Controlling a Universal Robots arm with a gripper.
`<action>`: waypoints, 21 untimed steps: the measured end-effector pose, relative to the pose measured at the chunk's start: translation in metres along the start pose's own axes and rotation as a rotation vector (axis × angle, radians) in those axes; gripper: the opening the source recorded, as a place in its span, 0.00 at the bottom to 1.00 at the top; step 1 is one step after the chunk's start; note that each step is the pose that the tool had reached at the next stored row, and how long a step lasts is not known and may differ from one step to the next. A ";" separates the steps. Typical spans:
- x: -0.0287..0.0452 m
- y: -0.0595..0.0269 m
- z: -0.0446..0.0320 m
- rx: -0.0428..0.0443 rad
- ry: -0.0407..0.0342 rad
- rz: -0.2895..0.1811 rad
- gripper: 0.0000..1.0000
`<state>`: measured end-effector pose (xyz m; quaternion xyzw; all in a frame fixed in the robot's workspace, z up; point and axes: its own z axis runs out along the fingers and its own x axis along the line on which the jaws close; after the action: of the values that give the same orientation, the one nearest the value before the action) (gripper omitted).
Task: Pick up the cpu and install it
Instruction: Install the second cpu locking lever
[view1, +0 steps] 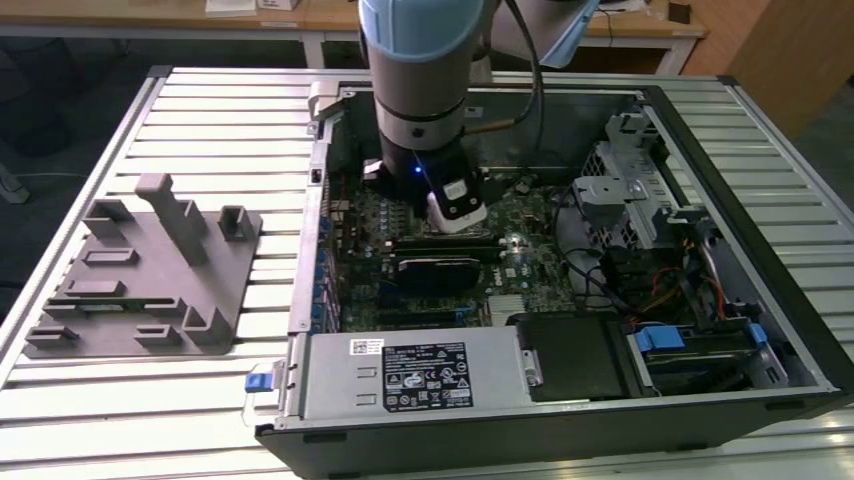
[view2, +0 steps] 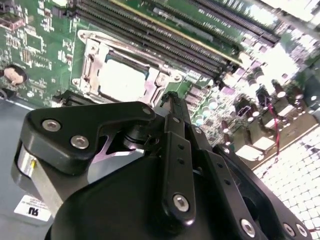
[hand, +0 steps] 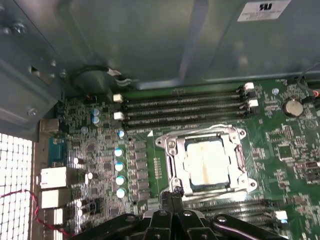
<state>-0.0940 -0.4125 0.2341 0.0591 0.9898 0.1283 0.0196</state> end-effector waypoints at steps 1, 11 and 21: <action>0.0000 0.0004 -0.0004 0.0118 -0.0013 -0.001 0.11; -0.0182 0.0040 0.0008 0.0564 -0.0072 0.000 0.11; -0.0310 0.0200 0.0053 0.0796 -0.0098 -0.001 0.11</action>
<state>-0.0607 -0.3957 0.2348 0.0599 0.9940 0.0886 0.0222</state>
